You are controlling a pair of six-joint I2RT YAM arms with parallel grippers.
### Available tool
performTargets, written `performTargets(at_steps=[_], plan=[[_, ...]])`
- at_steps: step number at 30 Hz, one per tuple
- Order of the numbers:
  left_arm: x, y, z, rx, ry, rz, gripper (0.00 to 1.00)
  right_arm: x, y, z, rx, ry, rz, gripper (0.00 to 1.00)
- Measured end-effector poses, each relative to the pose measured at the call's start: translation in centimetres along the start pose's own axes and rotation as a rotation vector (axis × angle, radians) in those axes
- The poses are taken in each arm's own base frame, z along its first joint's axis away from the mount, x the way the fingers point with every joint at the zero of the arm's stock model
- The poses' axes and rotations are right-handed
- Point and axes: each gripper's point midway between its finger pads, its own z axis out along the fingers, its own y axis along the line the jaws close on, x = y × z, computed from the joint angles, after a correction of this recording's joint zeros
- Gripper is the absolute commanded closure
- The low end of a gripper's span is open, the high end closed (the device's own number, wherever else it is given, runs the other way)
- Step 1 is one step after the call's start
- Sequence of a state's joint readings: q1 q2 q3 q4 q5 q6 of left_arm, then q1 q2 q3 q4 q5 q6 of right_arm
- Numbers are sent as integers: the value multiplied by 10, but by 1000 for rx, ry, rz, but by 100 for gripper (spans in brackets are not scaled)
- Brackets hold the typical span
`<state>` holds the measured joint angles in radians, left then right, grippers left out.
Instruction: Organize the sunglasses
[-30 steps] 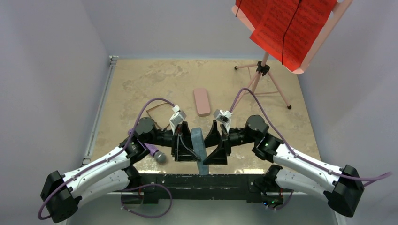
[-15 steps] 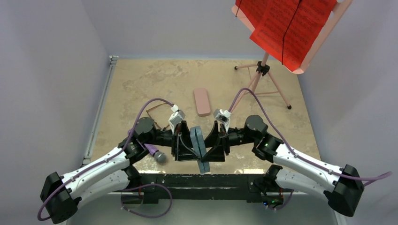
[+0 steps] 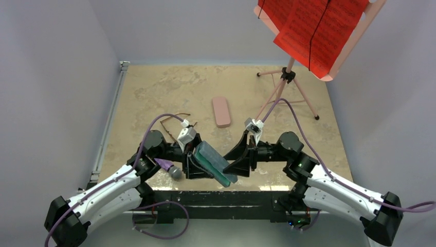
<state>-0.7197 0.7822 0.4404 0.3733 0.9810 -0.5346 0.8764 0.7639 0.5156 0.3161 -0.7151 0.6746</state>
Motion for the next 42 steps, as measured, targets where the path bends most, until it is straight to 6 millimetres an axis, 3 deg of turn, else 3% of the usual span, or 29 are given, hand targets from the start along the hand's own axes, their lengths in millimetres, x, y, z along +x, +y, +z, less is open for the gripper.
performTargets(at_steps=[11, 17, 21, 35, 42], plan=[[16, 9, -4, -28, 39, -31, 100, 5, -15, 1, 70, 16, 28, 100], [21, 21, -9, -144, 61, -274, 100, 12, -46, 8, 134, 41, 153, 100], [21, 26, -14, -230, 54, -399, 100, 15, -66, 10, 85, 3, 276, 100], [52, 36, -19, -323, 76, -744, 100, 47, -96, 18, -94, 27, 656, 100], [69, 45, -25, -447, 112, -914, 100, 65, -113, 15, -40, 41, 811, 82]])
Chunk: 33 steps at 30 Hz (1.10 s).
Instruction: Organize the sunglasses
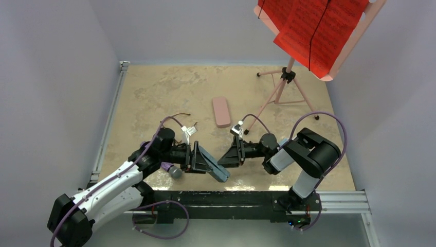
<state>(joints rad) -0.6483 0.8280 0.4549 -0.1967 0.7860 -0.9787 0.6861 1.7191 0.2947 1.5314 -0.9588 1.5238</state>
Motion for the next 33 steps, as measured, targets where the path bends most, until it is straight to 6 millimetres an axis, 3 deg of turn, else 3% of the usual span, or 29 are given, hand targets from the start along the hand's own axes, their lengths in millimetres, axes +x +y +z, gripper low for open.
performTargets(at_steps=[5, 14, 17, 20, 23, 28, 33], plan=[[1, -2, -1, -3, 0, -57, 100, -2, 4, -1, 6, -25, -16, 71], [10, -12, -13, -1, -6, -165, 100, -19, 1, -2, 120, -105, -78, 65], [15, -27, -17, 50, 15, -169, 100, -36, -14, -5, 232, -185, -100, 64], [16, -54, -25, 143, 30, -113, 100, -38, -40, -13, 360, -215, -76, 64], [16, -66, -29, 184, 36, -93, 100, -34, -56, -20, 434, -210, -58, 63], [13, -61, -24, 132, 68, -148, 100, -31, -65, -26, 502, -201, -66, 57], [14, -43, -17, 2, 123, -228, 100, -38, -55, -37, 558, -255, -160, 46]])
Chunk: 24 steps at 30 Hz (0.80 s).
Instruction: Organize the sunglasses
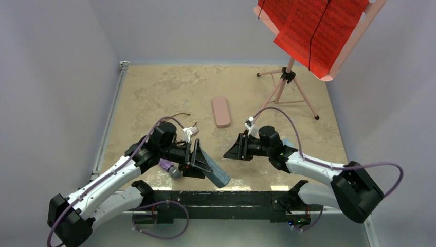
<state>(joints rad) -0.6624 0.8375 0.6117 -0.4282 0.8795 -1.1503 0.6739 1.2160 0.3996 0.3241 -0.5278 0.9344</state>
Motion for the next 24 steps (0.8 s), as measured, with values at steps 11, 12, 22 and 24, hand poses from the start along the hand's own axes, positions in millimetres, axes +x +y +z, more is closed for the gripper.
performTargets(at_steps=[11, 12, 22, 24], plan=[[-1, 24, 8, -81, 75, 91, 100, 8, 74, -42, -316, -43, -389, 12], [-1, 24, 8, -79, 83, 98, 100, 15, 83, -45, -366, -19, -428, 12], [1, 15, 2, -82, 110, 166, 100, 39, 121, -40, -439, 50, -608, 14], [2, 15, 2, -81, 114, 164, 100, 33, 114, -36, -388, 31, -598, 16]])
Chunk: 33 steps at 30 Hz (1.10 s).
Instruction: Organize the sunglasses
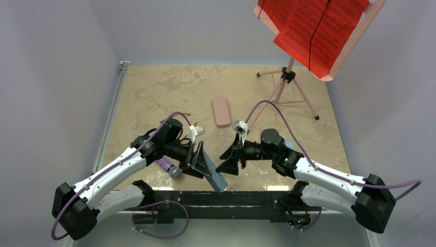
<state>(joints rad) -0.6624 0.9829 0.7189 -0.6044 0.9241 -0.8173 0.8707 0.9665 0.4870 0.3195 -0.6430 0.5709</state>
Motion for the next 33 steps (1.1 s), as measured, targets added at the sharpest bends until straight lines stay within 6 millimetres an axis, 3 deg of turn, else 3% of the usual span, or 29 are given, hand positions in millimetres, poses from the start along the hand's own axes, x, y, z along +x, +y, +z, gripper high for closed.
performTargets(at_steps=[8, 33], plan=[[2, 10, 0, -51, -4, -31, 100, 11, -16, 8, 46, 46, 51, 18], [0, 25, 10, -95, 47, -110, 100, 32, -17, 14, 40, 124, 113, 25]])
